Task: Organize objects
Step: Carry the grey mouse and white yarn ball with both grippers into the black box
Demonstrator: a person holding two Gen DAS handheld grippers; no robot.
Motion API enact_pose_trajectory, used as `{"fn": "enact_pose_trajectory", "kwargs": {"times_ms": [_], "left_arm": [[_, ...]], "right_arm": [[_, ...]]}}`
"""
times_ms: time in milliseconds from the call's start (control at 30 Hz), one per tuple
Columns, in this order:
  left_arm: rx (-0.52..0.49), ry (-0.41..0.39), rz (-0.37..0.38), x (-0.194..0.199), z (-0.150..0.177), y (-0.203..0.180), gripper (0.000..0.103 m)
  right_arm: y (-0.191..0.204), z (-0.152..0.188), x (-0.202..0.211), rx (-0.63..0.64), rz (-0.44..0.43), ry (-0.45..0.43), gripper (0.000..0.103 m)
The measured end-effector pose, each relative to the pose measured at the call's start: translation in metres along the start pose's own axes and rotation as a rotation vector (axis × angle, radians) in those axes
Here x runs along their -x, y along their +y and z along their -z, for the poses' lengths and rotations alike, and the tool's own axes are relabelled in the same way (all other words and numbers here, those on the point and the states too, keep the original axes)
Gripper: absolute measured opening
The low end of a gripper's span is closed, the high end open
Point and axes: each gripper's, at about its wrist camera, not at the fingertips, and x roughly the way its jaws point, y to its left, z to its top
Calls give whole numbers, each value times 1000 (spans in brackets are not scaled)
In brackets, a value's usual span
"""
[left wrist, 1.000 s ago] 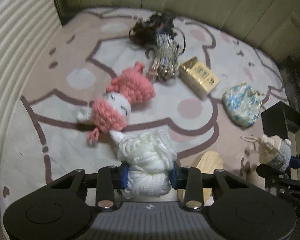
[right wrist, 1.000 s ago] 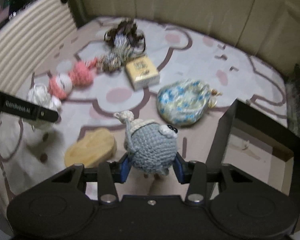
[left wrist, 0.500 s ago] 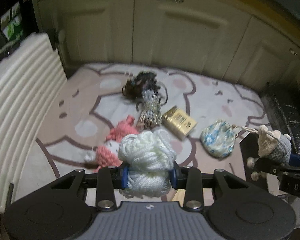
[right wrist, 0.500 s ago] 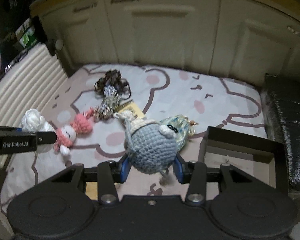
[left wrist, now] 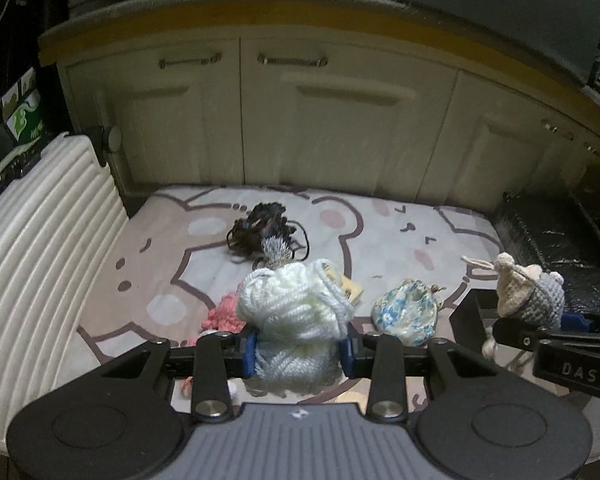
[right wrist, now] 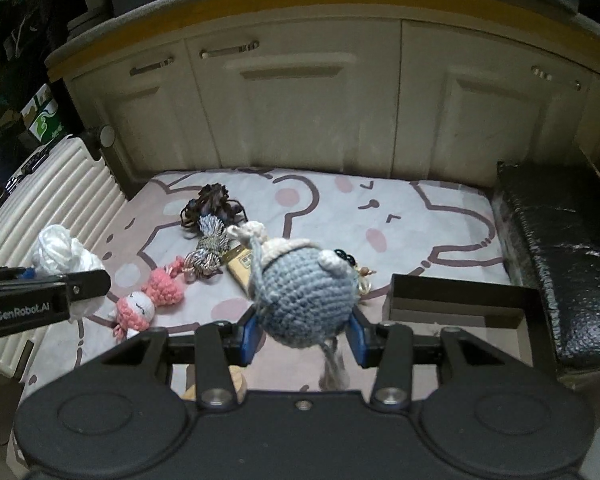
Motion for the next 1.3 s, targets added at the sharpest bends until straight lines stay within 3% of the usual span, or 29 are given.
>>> {"fn": "enact_pose_trajectory", "kwargs": {"times_ms": [400, 1000, 1300], "left_arm": [[-33, -33, 56, 11, -3, -22, 40], [-120, 21, 211, -21, -11, -109, 40], [-186, 77, 270, -45, -5, -155, 40]], "right_arm": [[-15, -11, 26, -48, 39, -75, 46], [-114, 8, 31, -227, 152, -91, 46], [-157, 20, 19, -299, 167, -61, 46]]}}
